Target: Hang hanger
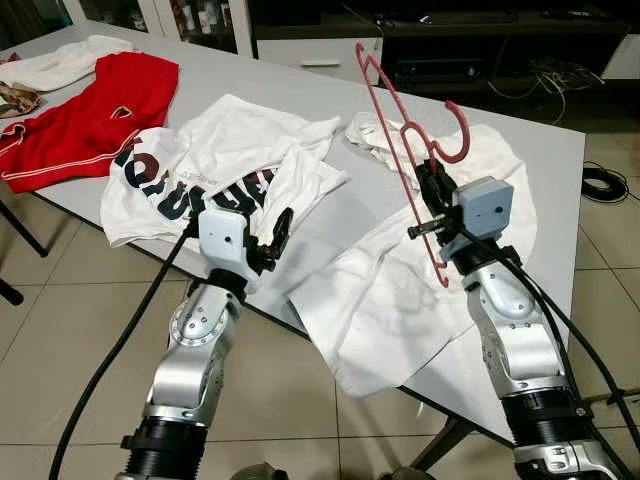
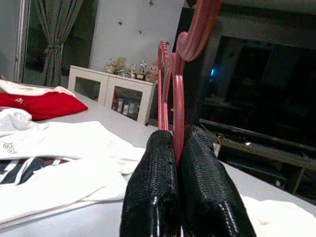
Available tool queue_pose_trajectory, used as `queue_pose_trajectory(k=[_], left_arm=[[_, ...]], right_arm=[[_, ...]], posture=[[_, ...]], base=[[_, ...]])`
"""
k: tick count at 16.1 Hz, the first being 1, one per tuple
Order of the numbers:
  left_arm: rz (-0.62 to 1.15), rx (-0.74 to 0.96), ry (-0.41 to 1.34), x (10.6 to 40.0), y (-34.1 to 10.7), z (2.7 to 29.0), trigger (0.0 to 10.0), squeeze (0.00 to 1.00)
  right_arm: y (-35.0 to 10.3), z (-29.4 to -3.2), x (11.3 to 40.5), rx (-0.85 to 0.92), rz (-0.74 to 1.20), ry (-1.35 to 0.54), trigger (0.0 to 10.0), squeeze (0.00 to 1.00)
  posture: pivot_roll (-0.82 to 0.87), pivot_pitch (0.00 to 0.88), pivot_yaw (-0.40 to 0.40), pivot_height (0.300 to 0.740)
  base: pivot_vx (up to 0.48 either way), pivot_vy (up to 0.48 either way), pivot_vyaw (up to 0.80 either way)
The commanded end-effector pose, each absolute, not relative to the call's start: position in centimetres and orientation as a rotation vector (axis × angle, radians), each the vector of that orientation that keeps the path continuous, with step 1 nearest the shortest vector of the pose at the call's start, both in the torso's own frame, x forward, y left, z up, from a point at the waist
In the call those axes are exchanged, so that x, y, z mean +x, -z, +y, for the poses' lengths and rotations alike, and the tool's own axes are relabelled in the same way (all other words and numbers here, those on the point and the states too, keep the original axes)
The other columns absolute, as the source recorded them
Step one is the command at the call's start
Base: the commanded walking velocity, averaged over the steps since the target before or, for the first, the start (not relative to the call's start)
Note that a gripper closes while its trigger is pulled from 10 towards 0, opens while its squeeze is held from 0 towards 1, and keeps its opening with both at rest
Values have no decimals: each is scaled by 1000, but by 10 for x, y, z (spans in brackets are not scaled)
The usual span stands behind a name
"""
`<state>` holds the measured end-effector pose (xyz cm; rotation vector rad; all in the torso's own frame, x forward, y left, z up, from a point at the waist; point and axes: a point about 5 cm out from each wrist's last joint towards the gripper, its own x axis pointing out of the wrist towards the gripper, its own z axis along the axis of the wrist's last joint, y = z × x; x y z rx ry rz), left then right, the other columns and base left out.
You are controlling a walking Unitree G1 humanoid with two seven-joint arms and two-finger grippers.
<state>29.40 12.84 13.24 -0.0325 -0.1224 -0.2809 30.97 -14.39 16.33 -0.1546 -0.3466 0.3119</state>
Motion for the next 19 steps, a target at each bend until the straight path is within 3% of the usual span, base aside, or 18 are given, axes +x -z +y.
queue_pose_trajectory(k=[1,11,19], left_arm=[[-133,-26,277,296,-137,128,10000,0],[-140,-22,277,298,-139,126,10000,0],[-143,10,292,298,-139,124,10000,0]], right_arm=[[-166,-140,307,-148,-361,-320,10000,0],[-168,-142,308,-140,-361,-317,10000,0],[-167,-141,308,-134,-353,-316,10000,0]], posture=[[-57,0,64,736],[-59,0,59,736],[-58,0,63,736]], base=[[0,439,0],[0,466,0],[0,0,0]])
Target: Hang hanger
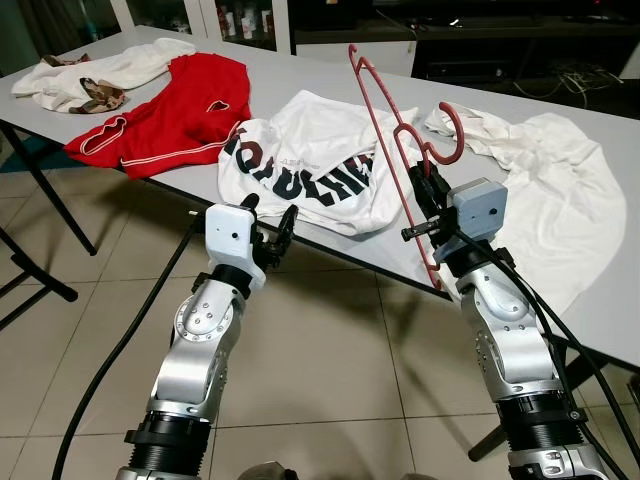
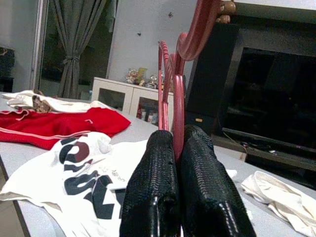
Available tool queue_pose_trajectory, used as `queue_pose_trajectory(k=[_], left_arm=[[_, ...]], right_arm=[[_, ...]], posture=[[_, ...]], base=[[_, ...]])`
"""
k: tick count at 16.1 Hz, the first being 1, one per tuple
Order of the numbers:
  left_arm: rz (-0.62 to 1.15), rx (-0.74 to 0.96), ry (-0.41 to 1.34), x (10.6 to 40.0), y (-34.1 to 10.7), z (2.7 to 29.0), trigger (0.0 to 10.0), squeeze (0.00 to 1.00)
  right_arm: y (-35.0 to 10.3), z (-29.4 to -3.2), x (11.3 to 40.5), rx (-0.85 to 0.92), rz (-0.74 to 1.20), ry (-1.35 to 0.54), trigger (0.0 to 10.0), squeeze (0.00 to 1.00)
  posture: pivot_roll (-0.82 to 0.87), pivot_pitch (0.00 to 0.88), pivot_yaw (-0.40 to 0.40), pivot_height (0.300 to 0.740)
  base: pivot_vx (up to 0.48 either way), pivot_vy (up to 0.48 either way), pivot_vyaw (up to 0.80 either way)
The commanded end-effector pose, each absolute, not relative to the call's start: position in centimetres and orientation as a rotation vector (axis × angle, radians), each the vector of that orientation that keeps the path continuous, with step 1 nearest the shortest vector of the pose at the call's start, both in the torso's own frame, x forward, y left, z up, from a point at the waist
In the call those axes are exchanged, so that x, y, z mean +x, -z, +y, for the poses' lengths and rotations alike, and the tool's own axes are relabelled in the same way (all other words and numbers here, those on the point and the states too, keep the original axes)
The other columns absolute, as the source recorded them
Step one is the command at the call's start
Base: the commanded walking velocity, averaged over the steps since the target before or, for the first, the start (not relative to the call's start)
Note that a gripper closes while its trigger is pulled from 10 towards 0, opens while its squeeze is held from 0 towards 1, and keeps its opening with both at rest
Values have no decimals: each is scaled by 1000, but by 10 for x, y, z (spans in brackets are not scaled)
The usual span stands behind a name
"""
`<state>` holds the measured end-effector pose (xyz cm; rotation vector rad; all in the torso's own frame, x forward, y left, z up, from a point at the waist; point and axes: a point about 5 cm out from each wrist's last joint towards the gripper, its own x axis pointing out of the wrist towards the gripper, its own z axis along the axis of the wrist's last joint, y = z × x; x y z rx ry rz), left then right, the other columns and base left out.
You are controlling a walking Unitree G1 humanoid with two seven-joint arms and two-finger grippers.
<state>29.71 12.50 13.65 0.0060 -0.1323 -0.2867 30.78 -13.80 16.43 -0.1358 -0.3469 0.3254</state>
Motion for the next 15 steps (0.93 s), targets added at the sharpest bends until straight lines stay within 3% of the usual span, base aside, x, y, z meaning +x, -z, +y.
queue_pose_trajectory(k=[1,7,10,15], left_arm=[[-143,11,293,298,-139,124,10000,0],[-142,49,291,297,-137,123,10000,0],[-137,73,283,297,-136,123,10000,0],[-136,99,275,297,-135,123,10000,0]], right_arm=[[-167,-141,308,-134,-352,-317,10000,0],[-166,-140,307,-135,-340,-332,10000,0],[-163,-132,305,-139,-322,-428,10000,0],[-171,-127,303,-304,-382,-512,10000,0]], posture=[[-58,0,63,736],[-58,0,62,736],[-55,0,60,736],[-54,0,56,736]], base=[[0,0,0],[0,0,0],[0,0,0],[0,0,0]])
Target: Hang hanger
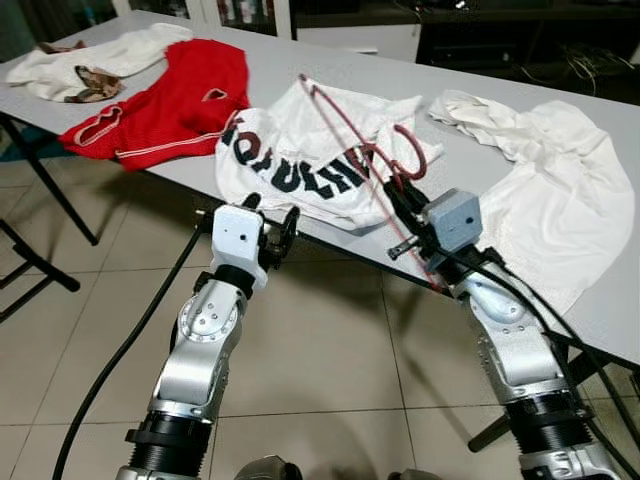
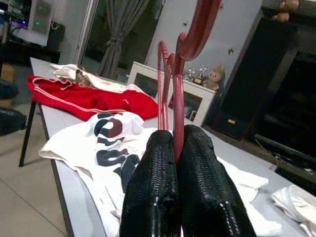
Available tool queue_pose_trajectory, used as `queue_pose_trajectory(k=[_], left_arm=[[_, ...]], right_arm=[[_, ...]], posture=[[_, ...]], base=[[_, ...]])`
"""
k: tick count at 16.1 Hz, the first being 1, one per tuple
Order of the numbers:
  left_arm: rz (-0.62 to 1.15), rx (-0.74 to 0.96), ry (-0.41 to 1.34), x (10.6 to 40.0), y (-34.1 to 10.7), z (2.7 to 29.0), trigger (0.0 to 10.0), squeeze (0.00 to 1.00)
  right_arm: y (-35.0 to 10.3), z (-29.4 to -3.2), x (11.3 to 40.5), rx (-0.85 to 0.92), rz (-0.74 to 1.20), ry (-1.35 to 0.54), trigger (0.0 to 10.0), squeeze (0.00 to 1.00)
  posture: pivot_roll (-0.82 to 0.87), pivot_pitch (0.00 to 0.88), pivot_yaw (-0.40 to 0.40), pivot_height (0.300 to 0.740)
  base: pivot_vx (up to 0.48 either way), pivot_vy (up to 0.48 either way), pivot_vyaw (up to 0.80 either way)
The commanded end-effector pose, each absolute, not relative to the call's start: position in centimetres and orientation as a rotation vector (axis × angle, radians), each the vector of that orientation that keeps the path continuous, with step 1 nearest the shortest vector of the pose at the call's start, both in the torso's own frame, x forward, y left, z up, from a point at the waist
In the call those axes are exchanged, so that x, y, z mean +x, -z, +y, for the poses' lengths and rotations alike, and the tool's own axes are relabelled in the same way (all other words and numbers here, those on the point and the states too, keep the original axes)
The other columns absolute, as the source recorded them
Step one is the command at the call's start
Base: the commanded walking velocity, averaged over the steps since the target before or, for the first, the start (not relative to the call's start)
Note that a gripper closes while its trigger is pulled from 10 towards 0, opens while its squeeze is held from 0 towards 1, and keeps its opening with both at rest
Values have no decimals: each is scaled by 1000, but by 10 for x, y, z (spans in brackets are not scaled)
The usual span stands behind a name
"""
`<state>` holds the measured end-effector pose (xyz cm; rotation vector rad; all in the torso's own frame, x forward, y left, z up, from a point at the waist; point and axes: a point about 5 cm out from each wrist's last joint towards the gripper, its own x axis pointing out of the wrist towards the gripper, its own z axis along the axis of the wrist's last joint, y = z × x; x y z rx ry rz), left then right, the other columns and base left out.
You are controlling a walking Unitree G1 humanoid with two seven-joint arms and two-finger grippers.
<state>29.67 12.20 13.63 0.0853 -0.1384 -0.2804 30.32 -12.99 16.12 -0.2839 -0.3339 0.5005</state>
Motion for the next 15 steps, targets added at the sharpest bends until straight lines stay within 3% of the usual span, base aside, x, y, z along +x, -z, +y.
queue_pose_trajectory(k=[1,15], left_arm=[[-138,97,272,297,-135,123,10000,0],[-137,88,265,296,-136,123,10000,0]], right_arm=[[-174,-127,304,-305,-388,-511,10000,0],[-172,-128,303,-309,-390,-505,10000,0]], posture=[[-54,0,56,736],[-57,0,59,736]], base=[[244,0,0],[333,0,0]])
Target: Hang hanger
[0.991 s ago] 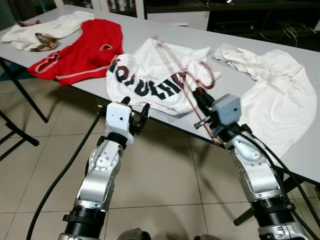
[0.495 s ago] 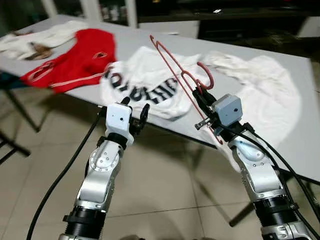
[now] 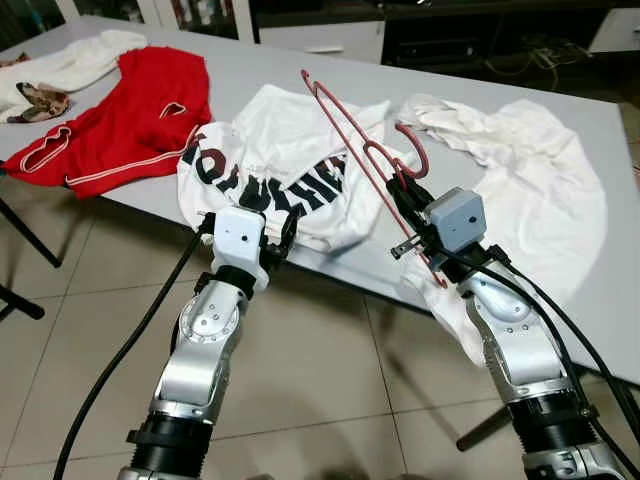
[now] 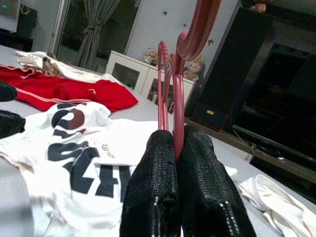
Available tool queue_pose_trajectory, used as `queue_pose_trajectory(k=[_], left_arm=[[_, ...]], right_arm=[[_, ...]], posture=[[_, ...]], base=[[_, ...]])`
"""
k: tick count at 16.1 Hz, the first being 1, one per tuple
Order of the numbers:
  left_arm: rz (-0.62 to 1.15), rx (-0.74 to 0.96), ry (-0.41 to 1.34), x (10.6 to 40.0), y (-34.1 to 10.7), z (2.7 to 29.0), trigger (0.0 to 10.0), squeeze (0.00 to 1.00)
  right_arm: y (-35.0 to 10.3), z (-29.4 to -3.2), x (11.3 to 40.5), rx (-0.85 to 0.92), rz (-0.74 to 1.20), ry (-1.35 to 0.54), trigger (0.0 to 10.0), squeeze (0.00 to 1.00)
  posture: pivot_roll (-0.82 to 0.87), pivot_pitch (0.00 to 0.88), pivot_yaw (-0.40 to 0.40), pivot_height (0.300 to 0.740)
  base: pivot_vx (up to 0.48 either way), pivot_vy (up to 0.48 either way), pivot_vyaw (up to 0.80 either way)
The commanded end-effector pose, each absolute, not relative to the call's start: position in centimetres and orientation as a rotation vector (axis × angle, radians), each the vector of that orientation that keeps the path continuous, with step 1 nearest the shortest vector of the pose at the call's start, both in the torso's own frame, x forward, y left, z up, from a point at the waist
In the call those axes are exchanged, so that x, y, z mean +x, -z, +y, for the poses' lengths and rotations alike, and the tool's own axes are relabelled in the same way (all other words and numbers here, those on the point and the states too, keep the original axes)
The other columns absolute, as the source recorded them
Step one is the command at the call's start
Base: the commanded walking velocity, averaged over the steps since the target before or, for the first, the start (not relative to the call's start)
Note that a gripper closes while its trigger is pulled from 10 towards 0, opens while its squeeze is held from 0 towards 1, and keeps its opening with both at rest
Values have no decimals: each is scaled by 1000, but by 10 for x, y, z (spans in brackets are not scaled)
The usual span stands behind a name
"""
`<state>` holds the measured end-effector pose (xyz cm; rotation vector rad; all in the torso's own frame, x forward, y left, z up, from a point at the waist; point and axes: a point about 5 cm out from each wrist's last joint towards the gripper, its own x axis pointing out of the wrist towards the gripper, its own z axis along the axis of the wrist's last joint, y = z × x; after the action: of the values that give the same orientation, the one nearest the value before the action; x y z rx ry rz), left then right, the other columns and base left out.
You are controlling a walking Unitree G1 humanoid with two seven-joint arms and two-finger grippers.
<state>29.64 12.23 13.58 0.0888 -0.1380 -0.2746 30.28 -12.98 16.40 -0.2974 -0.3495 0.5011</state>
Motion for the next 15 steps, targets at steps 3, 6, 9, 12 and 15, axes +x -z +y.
queue_pose_trajectory(k=[3,6,9,12,15], left_arm=[[-136,85,263,296,-136,124,10000,0],[-133,84,262,296,-134,124,10000,0],[-134,81,262,296,-134,124,10000,0],[-132,83,263,295,-133,125,10000,0],[-132,86,261,295,-134,125,10000,0]], right_arm=[[-173,-127,303,-311,-390,-512,10000,0],[-172,-128,303,-313,-388,-514,10000,0],[-173,-129,303,-314,-388,-512,10000,0],[-172,-128,302,-311,-388,-512,10000,0],[-172,-128,303,-311,-388,-512,10000,0]], posture=[[-57,0,59,736],[-56,0,56,736],[-57,0,56,736],[-56,0,57,736],[-55,0,56,736]], base=[[398,0,0],[402,0,0],[406,0,0],[406,0,0],[404,0,0]])
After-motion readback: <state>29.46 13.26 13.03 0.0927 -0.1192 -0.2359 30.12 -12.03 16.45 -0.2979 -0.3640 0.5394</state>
